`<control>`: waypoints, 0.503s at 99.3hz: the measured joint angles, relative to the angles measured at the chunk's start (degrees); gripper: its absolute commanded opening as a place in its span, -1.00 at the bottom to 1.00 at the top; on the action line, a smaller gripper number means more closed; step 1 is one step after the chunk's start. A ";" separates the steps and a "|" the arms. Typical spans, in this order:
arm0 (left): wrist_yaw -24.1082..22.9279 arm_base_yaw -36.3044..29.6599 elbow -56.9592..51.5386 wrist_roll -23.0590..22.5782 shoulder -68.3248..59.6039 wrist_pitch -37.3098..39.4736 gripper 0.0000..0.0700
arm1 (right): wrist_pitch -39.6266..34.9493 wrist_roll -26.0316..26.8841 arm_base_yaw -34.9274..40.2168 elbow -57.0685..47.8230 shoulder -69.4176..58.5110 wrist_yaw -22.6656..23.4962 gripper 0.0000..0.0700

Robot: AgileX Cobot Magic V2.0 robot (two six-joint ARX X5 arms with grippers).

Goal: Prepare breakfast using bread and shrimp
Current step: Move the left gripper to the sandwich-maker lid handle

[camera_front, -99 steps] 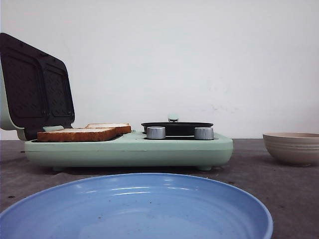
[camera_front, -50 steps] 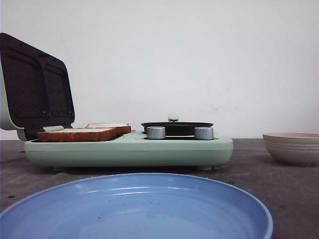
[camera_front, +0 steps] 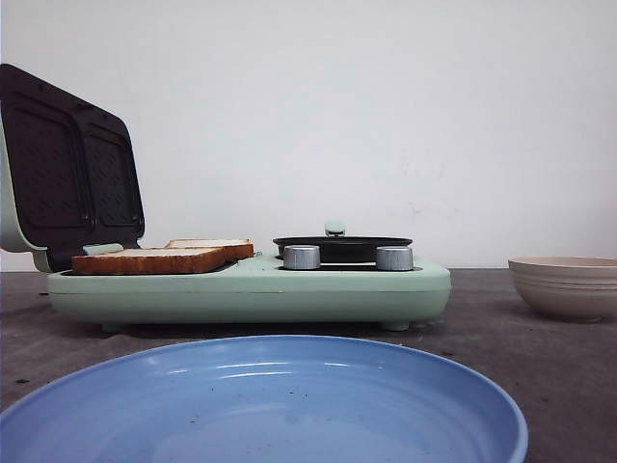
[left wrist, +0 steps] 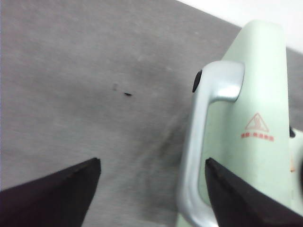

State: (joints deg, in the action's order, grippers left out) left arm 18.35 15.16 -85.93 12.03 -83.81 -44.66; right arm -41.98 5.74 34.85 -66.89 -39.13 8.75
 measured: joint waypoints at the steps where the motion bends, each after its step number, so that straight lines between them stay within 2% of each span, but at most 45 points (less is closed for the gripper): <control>1: 0.72 0.26 -0.02 0.33 -0.24 0.09 0.24 | -0.07 0.00 0.00 0.00 0.07 0.00 -1.00; 11: 7.15 2.29 -0.02 4.61 -2.62 0.81 0.23 | -0.92 0.02 0.00 -0.02 0.17 0.00 -1.00; 24: 12.55 3.48 -0.02 8.41 -4.81 1.64 0.23 | -1.97 0.07 0.00 -0.02 0.09 0.00 -1.00; 50: 15.21 3.48 -0.04 9.77 -6.95 4.31 0.22 | -2.34 0.79 0.02 -0.02 0.17 0.00 -1.00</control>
State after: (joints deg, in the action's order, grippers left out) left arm 33.56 18.63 -85.97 21.80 -90.76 -40.36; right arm -44.31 6.52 34.87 -66.92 -38.96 8.75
